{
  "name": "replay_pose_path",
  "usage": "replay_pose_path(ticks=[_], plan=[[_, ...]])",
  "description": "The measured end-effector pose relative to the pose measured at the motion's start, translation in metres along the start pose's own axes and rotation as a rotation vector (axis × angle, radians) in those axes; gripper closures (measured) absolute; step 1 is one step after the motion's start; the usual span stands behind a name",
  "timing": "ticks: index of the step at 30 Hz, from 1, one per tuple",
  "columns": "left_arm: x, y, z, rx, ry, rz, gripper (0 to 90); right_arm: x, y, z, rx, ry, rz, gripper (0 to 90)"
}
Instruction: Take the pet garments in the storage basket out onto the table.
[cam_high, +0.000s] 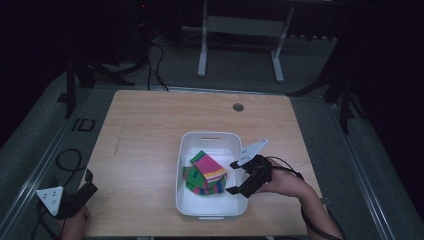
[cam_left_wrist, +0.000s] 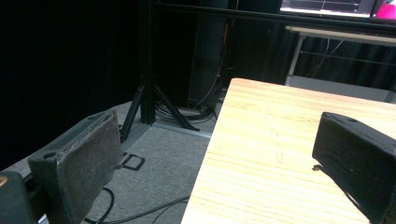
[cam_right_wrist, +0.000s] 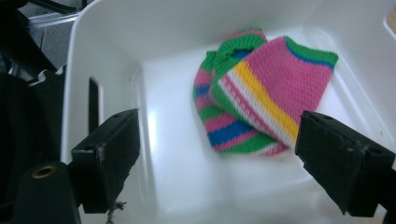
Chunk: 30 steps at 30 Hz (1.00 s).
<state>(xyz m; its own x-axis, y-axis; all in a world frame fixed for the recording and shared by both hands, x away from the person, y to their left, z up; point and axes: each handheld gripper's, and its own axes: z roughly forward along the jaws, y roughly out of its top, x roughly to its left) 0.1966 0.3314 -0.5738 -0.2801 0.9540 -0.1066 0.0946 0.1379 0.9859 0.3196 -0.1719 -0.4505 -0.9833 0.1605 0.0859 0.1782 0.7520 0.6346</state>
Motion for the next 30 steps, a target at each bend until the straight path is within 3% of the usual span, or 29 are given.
replay_pose_path(ticks=[8, 21, 24, 29, 30], plan=[[0.0, 0.0, 0.0, -0.001, -0.004, -0.002, 1.9, -0.005, 0.018, 0.024, 0.026, 0.02, -0.005, 13.9], [0.001, 0.0, 0.0, -0.001, -0.011, -0.002, 1.8, -0.015, 0.046, 0.067, 0.053, -0.031, 0.012, 14.0], [0.001, 0.0, 0.0, 0.0, -0.013, -0.003, 1.8, -0.016, 0.052, 0.081, 0.077, -0.048, 0.017, 14.0], [0.001, 0.0, 0.0, 0.0, -0.013, -0.003, 1.9, -0.016, 0.057, 0.098, 0.11, -0.037, 0.031, 14.0], [0.001, 0.0, 0.0, 0.0, -0.014, -0.003, 1.9, -0.016, 0.058, 0.108, 0.135, -0.038, 0.03, 14.0]])
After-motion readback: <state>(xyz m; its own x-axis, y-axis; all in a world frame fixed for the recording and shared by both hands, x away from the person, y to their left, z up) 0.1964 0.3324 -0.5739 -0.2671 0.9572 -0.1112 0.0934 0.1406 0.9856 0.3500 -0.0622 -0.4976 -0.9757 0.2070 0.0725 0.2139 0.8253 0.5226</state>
